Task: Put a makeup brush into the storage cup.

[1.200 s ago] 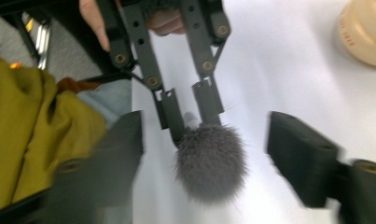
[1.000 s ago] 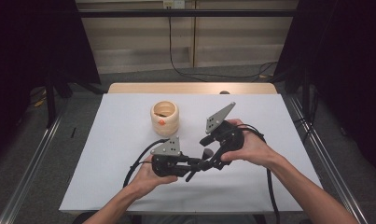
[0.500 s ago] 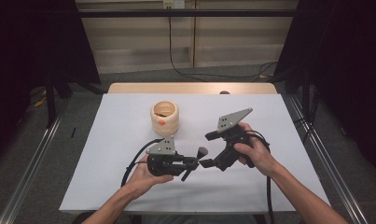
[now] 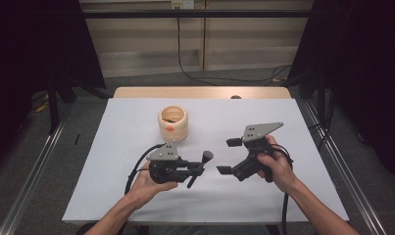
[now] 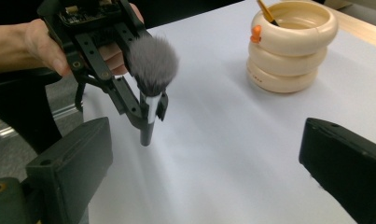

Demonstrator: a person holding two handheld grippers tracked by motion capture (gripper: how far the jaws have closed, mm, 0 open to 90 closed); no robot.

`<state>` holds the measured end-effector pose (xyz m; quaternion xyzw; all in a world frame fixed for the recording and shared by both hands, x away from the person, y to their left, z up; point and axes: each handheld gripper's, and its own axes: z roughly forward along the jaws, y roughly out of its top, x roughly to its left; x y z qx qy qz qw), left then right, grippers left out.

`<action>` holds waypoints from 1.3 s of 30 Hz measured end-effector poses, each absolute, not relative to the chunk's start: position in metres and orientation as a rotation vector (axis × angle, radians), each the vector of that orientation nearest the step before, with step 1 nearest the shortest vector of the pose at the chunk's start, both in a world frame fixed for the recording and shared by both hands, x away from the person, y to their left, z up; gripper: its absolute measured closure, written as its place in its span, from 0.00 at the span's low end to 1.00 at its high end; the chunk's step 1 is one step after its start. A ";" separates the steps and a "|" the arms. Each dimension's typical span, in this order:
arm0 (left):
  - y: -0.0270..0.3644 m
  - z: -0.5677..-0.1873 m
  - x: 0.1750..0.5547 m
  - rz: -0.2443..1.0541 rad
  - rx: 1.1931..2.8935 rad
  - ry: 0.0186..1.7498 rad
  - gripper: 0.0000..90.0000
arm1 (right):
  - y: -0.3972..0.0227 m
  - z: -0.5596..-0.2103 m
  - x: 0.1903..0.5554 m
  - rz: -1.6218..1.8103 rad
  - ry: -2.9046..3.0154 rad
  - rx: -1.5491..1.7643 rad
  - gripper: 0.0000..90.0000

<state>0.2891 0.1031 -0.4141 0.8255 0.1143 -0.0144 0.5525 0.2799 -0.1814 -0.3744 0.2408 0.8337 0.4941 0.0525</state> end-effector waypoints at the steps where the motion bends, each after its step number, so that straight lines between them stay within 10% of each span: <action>1: 0.104 -0.413 0.290 -0.030 1.954 0.269 0.87 | -0.182 -0.376 0.278 1.512 2.529 0.745 0.03; 39: 0.137 -0.394 0.306 0.099 1.831 0.434 0.87 | -0.241 -0.418 0.234 1.514 2.122 1.014 0.01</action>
